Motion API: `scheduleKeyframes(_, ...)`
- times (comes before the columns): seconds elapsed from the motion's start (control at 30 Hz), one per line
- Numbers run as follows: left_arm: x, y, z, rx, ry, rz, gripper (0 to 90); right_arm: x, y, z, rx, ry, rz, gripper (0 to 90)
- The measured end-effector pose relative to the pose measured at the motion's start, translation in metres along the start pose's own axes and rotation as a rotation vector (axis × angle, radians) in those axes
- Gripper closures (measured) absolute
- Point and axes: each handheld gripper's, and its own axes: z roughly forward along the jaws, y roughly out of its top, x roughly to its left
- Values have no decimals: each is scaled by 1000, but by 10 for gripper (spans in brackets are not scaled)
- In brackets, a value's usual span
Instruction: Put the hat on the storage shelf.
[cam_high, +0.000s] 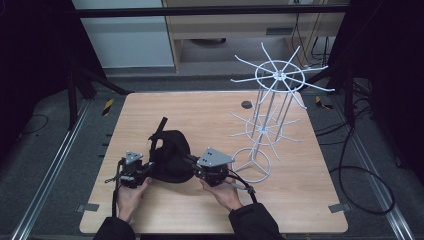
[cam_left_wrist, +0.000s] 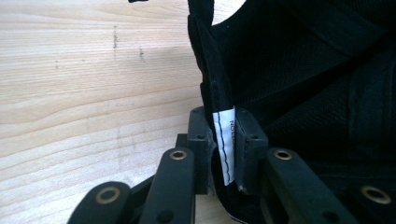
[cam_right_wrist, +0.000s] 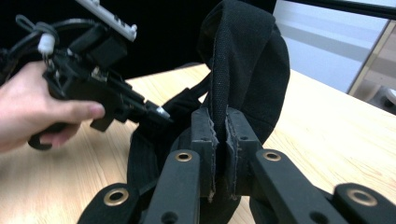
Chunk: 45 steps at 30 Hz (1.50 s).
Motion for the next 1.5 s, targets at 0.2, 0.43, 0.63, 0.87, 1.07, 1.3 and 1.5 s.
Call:
scheduleKeyframes(0.2,5,2,-6,-8,-42,-9,676,-5,-2,-4,14,-70,0,845)
scheduleKeyframes(0.43,9,4,-9,-19,-64,-25,628,-8,-1,-8,21,-122,-36,847)
scheduleKeyframes(0.63,12,6,-11,-10,-98,-51,758,-10,1,-10,12,-144,-62,848)
scheduleKeyframes(0.87,4,9,-8,-82,-15,-3,811,-6,15,-14,-42,-52,-142,846)
scheduleKeyframes(1.07,3,5,0,-59,10,15,810,12,7,-13,-22,91,-205,845)
scheduleKeyframes(1.3,13,0,-2,-67,-47,-45,692,28,-5,-15,54,175,-249,841)
scheduleKeyframes(1.5,15,-11,-30,-58,-92,-26,478,33,-8,-13,106,135,-268,835)
